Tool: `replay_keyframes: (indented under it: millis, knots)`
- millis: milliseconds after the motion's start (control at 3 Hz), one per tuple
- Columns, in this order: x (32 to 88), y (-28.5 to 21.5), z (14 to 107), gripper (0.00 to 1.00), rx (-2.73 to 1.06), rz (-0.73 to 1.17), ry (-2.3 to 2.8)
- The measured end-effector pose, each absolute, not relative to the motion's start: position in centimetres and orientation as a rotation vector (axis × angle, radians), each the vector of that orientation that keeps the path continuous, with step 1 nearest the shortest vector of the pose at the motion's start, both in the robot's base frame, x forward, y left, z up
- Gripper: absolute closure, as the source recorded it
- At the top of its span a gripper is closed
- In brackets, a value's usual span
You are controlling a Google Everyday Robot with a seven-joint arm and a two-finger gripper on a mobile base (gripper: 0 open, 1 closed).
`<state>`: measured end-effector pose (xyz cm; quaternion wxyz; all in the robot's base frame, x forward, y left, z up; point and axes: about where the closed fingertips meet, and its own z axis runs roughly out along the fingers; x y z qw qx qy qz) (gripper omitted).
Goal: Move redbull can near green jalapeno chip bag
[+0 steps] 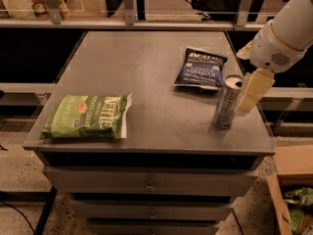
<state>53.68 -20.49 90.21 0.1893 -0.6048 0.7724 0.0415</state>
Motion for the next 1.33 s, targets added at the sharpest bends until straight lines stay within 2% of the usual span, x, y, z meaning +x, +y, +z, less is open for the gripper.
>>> replay_keyframes:
  millis: [333,667,1333]
  knots:
    - [53.4,-19.4,90.1,0.03,-1.729,0.143,2.152]
    - [53.0,-18.8,90.1,0.21,-1.746,0.146,2.149]
    - [52.4,-18.4,90.1,0.67,-1.755,0.135,2.169]
